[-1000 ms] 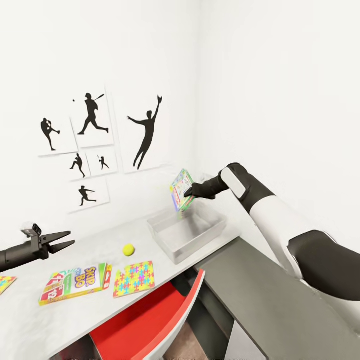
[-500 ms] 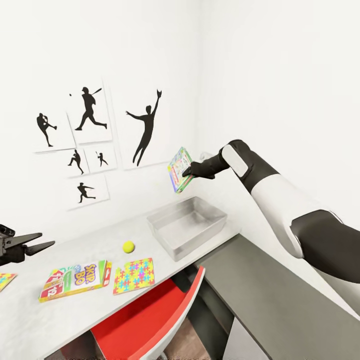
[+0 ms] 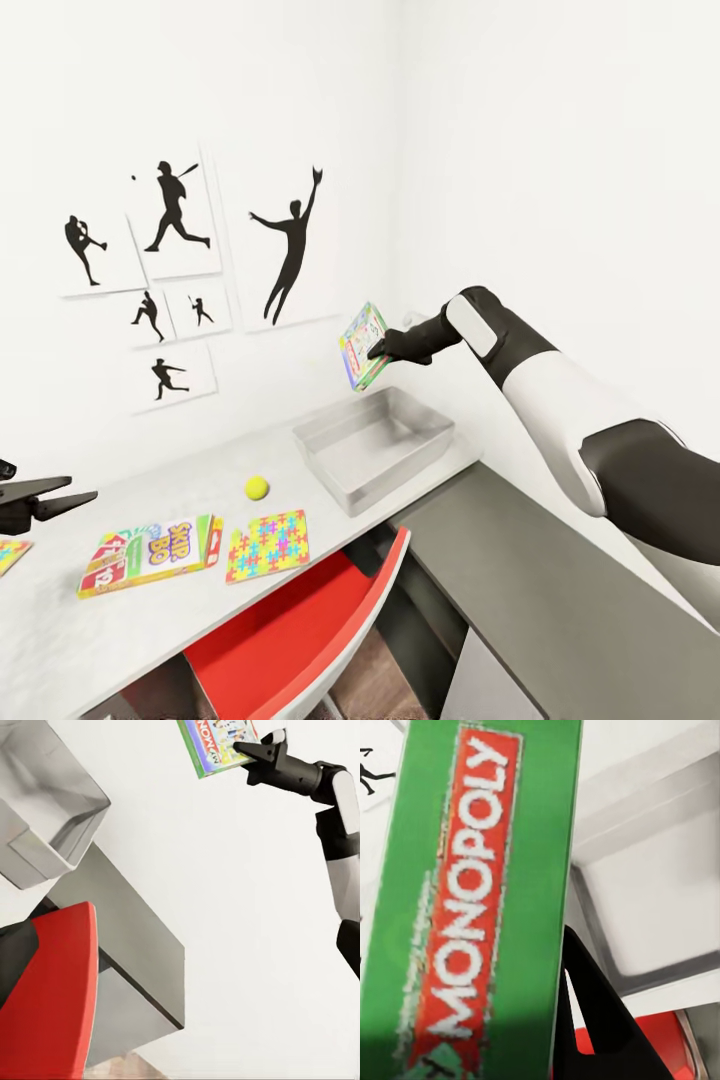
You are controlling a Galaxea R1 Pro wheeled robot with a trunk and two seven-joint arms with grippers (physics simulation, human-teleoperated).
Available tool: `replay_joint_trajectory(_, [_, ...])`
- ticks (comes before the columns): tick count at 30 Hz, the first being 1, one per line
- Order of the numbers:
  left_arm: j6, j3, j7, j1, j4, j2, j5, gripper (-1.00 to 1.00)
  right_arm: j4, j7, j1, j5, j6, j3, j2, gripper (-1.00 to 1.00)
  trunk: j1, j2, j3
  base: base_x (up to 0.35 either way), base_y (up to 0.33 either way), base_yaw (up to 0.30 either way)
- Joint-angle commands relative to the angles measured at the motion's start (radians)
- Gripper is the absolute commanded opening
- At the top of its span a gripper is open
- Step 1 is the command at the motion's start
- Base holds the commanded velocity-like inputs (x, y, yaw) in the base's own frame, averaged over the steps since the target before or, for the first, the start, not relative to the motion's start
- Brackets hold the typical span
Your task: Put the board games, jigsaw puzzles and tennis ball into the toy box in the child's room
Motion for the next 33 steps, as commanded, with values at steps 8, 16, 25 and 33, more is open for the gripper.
replay_joint_trajectory(8, [0.018,0.001,-0.004,0.028,-0.035,0.016,0.033,1.0,0.0,0.011,0.0,0.009,0.001,0.003,0.001,-1.0,0.001,-0.003,-0.016,0.0,0.0,0.0])
replay_joint_trajectory(16, [0.019,0.002,-0.004,0.031,-0.036,0.023,0.038,1.0,0.0,0.011,0.0,0.009,0.001,0.003,0.001,-1.0,0.001,-0.003,-0.029,0.0,0.0,0.0])
replay_joint_trajectory(25, [0.019,0.003,-0.004,0.031,-0.036,0.036,0.038,1.0,0.0,0.011,0.0,0.009,0.001,0.003,0.001,-1.0,0.001,-0.003,-0.044,0.0,0.0,0.0])
replay_joint_trajectory(33, [0.019,0.003,-0.004,0.031,-0.036,0.039,0.038,1.0,0.0,0.011,0.0,0.009,0.001,0.004,0.002,-1.0,0.001,-0.003,-0.057,0.0,0.0,0.0])
